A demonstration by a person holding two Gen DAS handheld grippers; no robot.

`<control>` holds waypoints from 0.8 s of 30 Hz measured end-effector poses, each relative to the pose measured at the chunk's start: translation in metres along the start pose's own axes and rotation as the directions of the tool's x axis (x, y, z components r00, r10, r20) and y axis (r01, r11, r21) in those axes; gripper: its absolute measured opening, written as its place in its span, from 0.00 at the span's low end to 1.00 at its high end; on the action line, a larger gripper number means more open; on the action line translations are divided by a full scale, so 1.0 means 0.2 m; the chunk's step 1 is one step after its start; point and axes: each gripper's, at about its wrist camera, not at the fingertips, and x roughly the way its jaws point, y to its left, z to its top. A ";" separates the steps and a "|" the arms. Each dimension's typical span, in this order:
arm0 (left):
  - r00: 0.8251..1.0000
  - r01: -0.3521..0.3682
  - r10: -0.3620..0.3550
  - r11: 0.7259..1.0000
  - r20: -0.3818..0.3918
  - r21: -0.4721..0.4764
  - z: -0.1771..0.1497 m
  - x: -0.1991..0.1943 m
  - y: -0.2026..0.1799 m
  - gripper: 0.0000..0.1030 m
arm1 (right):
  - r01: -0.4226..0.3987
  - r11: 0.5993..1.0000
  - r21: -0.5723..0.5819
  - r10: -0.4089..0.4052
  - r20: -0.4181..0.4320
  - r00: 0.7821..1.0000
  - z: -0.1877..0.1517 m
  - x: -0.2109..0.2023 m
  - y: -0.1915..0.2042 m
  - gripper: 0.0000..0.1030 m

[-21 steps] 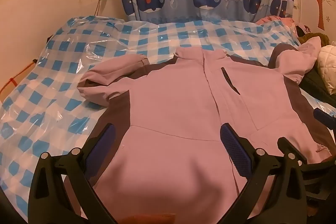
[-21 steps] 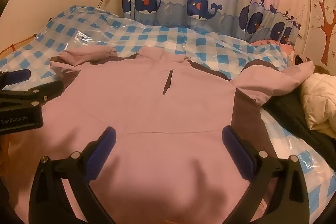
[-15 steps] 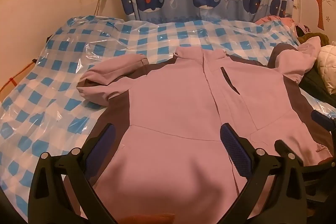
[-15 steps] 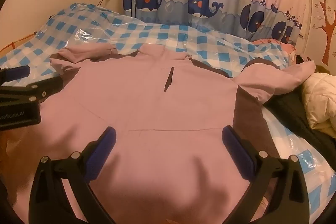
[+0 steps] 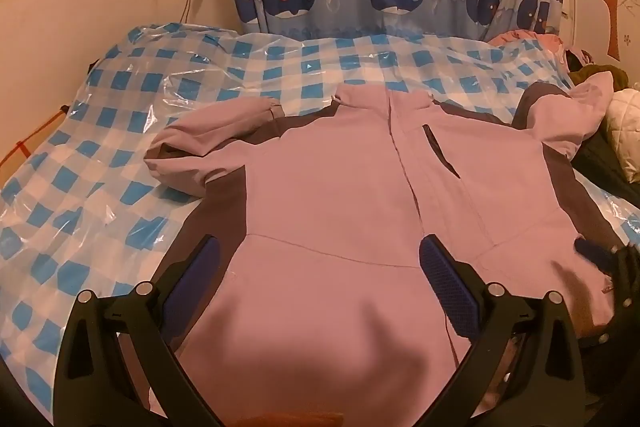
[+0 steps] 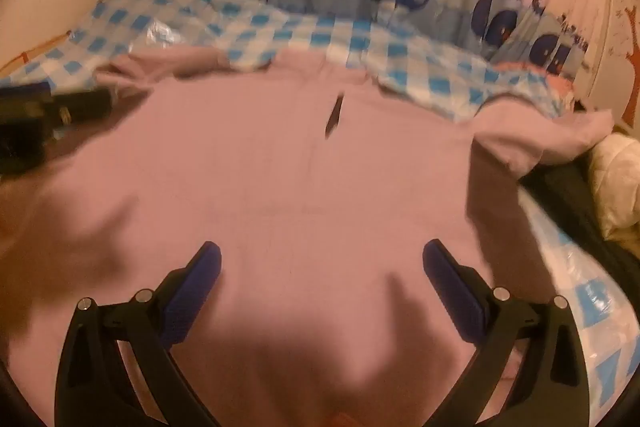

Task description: Fold large clothes

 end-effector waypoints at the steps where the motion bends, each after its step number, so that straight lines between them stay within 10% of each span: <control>1: 1.000 -0.001 0.001 1.000 -0.004 -0.001 0.00 0.01 0.00 0.93 | 0.008 1.000 -0.007 -0.009 -0.066 0.998 -0.02 0.06 0.01 0.95; 3: 1.000 0.000 0.000 1.000 -0.020 -0.010 -0.01 0.03 0.02 0.93 | -0.016 1.000 -0.012 0.013 -0.186 0.983 -0.04 0.17 0.01 0.95; 11: 1.000 -0.009 0.007 0.999 -0.029 -0.045 0.00 0.06 0.07 0.93 | -0.278 0.918 0.284 0.299 -0.032 0.954 0.07 0.00 -0.36 0.95; 16: 0.999 -0.019 0.018 0.999 -0.046 -0.030 -0.02 0.08 0.06 0.93 | -0.246 0.881 0.405 0.233 0.083 0.969 0.31 -0.11 -0.86 0.95; 20: 0.998 -0.028 0.027 0.999 -0.061 -0.020 -0.03 0.11 0.05 0.93 | -0.201 0.764 0.613 0.134 0.153 0.979 0.46 -0.05 -1.41 0.95; 24: 0.998 -0.030 0.029 1.000 -0.063 -0.006 -0.04 0.12 0.04 0.93 | -0.184 0.553 0.812 0.078 0.170 0.982 0.52 0.17 -1.92 0.95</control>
